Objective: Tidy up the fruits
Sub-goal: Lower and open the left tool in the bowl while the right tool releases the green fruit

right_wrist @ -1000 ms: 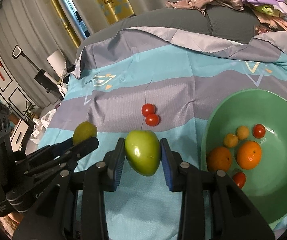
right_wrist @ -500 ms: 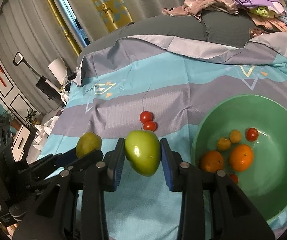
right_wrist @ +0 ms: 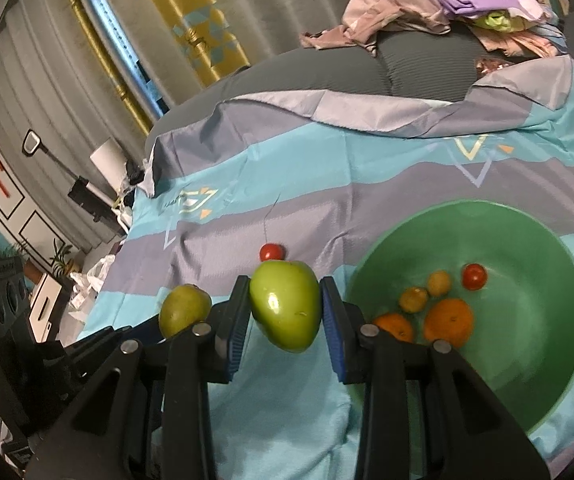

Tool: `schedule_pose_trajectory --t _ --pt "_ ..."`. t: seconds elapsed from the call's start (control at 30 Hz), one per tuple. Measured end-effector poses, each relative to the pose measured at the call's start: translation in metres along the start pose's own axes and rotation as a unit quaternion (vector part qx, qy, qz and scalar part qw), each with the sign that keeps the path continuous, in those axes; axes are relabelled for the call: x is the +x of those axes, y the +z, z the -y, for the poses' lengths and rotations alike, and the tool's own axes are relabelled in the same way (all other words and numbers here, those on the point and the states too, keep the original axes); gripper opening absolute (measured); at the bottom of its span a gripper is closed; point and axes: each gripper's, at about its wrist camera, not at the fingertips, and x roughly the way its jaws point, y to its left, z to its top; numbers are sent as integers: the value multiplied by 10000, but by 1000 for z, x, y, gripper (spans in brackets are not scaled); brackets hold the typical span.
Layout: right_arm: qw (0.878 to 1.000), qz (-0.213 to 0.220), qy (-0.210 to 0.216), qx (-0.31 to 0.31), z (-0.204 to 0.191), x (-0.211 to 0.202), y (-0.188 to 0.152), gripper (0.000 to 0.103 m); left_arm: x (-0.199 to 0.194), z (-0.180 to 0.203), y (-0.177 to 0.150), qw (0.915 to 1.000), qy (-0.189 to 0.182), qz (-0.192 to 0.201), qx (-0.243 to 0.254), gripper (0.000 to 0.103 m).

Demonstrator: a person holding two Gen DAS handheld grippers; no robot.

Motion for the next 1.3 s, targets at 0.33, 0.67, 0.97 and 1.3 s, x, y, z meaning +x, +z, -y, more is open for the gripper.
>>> schedule_pose_trajectory --t 0.33,0.67,0.97,1.3 --pt "9992 250 -156 272 28 -21 7 35 5 38 9 9990 -304 55 321 37" --pt "9970 400 -394 542 54 -36 11 35 22 66 14 9976 -512 -51 457 37" --pt "9961 338 -422 696 71 -36 11 36 31 82 16 9969 -623 -99 479 37" --pt "9947 252 -526 845 83 -34 9 36 44 89 13 9961 -673 -309 489 37"
